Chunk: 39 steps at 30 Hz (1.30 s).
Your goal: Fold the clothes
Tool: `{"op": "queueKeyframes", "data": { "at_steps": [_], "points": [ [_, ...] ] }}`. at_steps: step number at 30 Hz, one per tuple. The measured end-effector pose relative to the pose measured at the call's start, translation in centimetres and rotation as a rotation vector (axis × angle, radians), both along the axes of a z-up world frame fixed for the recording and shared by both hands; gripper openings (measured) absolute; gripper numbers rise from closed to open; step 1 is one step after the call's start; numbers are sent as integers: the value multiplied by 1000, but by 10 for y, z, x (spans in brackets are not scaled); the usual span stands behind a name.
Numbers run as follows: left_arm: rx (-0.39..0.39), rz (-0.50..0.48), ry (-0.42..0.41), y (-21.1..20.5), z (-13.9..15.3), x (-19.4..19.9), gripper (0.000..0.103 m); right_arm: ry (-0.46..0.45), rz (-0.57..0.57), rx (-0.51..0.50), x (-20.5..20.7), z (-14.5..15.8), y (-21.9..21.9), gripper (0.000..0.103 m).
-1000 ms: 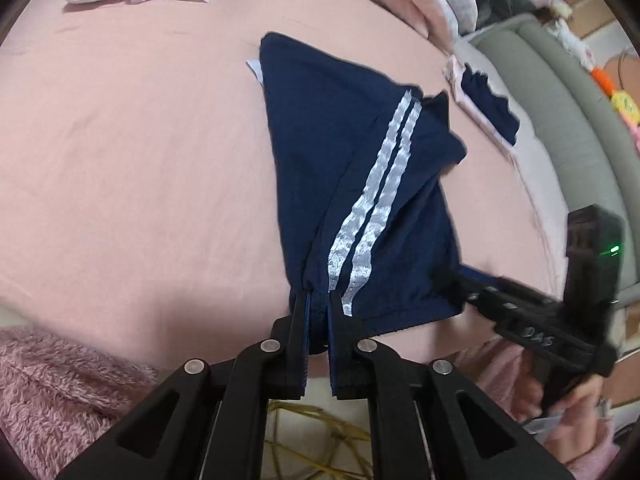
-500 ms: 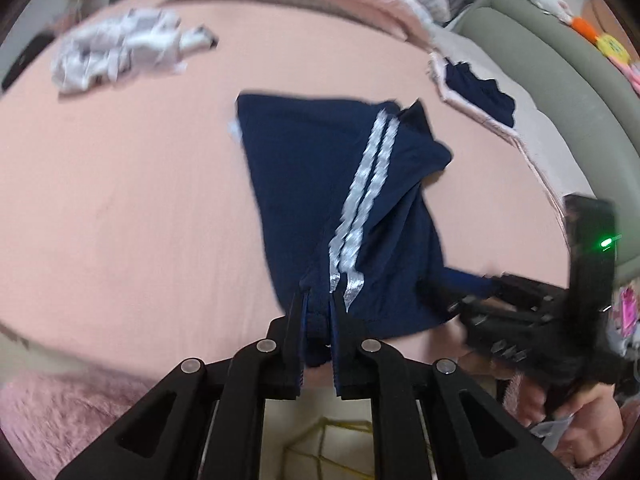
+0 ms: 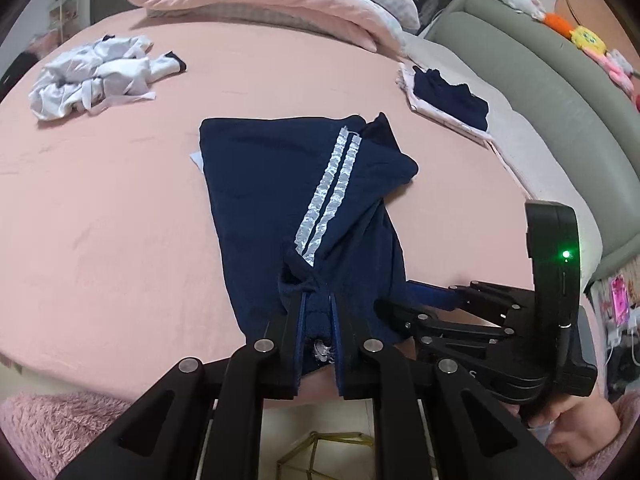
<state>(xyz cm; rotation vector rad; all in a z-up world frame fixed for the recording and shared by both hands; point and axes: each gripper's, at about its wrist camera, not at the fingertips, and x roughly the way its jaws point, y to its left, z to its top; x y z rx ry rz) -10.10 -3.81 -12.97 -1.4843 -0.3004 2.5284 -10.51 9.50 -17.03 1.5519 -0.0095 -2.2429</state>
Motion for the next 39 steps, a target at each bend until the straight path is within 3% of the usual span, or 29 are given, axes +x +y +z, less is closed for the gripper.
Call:
{"op": "queueKeyframes", "data": {
  "at_steps": [3,5,7,10,14,17,21,24,27,30,34,39],
  "points": [
    [-33,83,-6,-13,0,0,11,-8,-3,-7,-1,0,1,36],
    [-95,175,-59,-29,-5,0,11,-13,0,-7,-2,0,1,36],
    [-95,197,-92,-38,-11,2,11,-15,-17,-24,-2,2,6,36],
    [-47,177,-56,-41,-7,8,11,-9,-53,-98,-3,10,14,36],
    [50,54,-8,-19,-1,7,11,16,-22,-77,-4,15,3,36],
    [-22,0,-90,-1,-23,-2,11,11,-4,-45,-2,9,-2,36],
    [-1,42,-167,-13,-39,-1,11,-20,-22,-48,-4,1,10,36],
    [-34,70,-157,-22,-25,4,11,-43,-67,-87,-6,6,31,36],
    [34,41,-99,-29,-8,-2,11,-32,-104,-110,-11,15,47,36],
    [7,-3,-56,-24,0,-26,11,-29,-139,-130,-27,22,60,36],
    [-1,-87,-29,-3,1,-73,11,-30,-152,-24,-59,19,64,36],
    [-12,-140,-55,24,-14,-144,17,-37,-171,-25,-96,9,67,36]
  ]
}}
